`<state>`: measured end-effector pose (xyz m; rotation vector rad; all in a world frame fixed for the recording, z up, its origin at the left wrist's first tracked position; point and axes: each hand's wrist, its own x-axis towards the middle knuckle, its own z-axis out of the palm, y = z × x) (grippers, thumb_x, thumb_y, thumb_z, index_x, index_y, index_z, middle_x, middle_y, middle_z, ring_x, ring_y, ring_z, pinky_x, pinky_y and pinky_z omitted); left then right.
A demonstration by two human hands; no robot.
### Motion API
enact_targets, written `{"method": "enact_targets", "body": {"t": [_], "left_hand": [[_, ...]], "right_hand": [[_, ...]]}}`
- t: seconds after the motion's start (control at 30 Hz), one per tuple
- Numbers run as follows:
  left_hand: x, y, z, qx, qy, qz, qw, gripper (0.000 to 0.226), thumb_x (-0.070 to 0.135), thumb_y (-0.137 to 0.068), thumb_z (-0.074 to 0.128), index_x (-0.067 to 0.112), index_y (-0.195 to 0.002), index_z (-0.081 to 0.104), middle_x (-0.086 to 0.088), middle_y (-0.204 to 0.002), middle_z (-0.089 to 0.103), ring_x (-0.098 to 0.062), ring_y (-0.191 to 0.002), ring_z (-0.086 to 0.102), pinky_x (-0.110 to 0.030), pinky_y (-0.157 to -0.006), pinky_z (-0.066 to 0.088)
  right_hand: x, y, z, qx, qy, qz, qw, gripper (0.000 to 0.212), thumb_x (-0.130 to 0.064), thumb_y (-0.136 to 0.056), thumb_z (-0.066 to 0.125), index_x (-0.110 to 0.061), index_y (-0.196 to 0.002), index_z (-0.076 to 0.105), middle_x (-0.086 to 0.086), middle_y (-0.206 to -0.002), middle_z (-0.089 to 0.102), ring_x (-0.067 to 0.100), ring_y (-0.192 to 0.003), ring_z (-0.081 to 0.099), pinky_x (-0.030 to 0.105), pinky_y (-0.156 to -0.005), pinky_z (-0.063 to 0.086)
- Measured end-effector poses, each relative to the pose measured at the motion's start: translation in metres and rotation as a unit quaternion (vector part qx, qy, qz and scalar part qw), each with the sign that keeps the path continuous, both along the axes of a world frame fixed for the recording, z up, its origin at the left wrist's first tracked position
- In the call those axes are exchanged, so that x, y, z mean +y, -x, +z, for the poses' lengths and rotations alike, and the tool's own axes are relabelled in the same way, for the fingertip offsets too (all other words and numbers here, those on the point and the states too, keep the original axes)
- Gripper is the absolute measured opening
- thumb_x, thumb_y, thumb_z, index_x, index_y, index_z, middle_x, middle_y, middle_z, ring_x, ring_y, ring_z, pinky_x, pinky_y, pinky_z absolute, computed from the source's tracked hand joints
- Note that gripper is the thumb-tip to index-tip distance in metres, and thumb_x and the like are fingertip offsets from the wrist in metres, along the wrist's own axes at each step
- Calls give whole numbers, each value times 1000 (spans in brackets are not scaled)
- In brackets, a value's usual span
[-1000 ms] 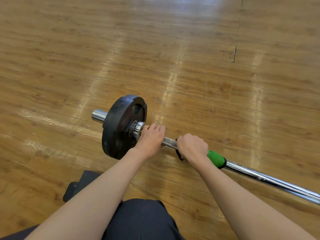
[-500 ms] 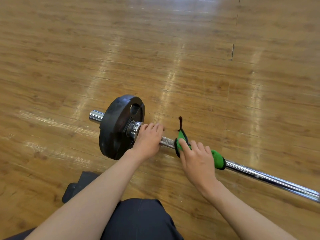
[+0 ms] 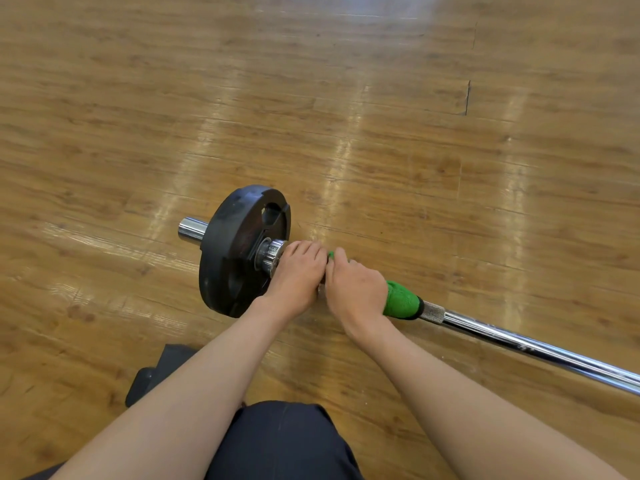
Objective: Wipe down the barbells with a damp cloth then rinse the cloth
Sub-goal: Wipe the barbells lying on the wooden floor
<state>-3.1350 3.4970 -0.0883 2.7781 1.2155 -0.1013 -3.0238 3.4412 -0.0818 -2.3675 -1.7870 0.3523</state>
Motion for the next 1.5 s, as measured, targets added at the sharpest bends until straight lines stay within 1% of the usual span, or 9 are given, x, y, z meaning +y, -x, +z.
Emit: {"method": "enact_targets", "body": {"t": [0.2, 0.37, 0.5, 0.67, 0.9, 1.07, 1.17, 1.3, 1.5], "left_hand": [[-4, -1, 6, 8, 5, 14, 1000, 51, 3, -76, 70, 13, -125, 59, -3, -132, 59, -22, -126, 52, -36, -107, 33], [-7, 1, 4, -1, 10, 21, 1000, 46, -3, -73, 69, 14, -115, 63, -1, -126, 60, -24, -122, 53, -38, -105, 34], [-9, 3, 0, -17, 10, 20, 1000, 46, -7, -65, 69, 14, -105, 65, -1, -119, 62, -24, -115, 56, -39, -100, 36], [-7, 0, 1, 1, 10, 20, 1000, 47, -4, -69, 68, 17, -111, 65, 1, -122, 60, -23, -117, 54, -39, -105, 33], [-4, -9, 4, 11, -2, 40, 999, 50, 6, -74, 71, 22, -120, 61, 5, -118, 62, -21, -110, 59, -38, -96, 37], [-3, -12, 8, 28, -7, 47, 998, 50, 3, -71, 73, 24, -114, 60, 5, -115, 62, -21, -107, 58, -38, -93, 38], [-3, -12, 6, 24, -10, 52, 998, 56, 3, -71, 73, 23, -121, 60, 4, -118, 62, -22, -108, 58, -39, -94, 39], [-1, -15, 5, 23, -7, 58, 998, 61, 2, -76, 70, 23, -132, 55, 2, -126, 60, -23, -114, 55, -39, -98, 38], [1, -18, 4, 29, -12, 71, 997, 71, 10, -85, 67, 18, -150, 40, 0, -137, 56, -23, -123, 52, -39, -101, 37]], "right_hand": [[-51, -32, -28, -97, -117, 118, 981, 47, -16, -90, 67, -26, -135, 55, 5, -89, 64, 29, -71, 56, 38, -62, 39], [-58, -42, -24, -105, -128, 102, 981, 28, -32, -100, 51, -22, -124, 61, 7, -82, 64, 31, -65, 57, 37, -59, 38], [-21, -39, 5, 33, 76, -22, 996, 37, -39, -99, 34, -20, -90, 64, 11, -87, 71, 34, -72, 61, 36, -63, 39], [23, -38, 28, 206, 314, -102, 921, 45, -37, -92, 31, -17, -117, 62, 9, -116, 65, 32, -101, 58, 38, -85, 41], [-25, -21, -13, -46, -101, -21, 994, 29, -30, -102, 45, -19, -79, 58, 2, -61, 60, 27, -54, 58, 35, -53, 34], [-63, -33, -33, -74, -162, 73, 981, 45, -5, -92, 55, -17, -134, 59, 9, -105, 62, 29, -90, 57, 41, -80, 46], [-73, -37, -33, -65, -166, 57, 982, 42, -12, -95, 56, -18, -137, 58, 8, -111, 61, 30, -96, 57, 42, -86, 46], [-32, -25, -3, -60, -25, -49, 997, 36, -41, -106, 39, -17, -99, 66, 7, -83, 70, 33, -73, 64, 39, -65, 37], [29, -22, 25, 149, 195, -163, 956, 35, -31, -98, 38, -16, -93, 70, 8, -101, 72, 31, -88, 64, 33, -70, 40]]}}
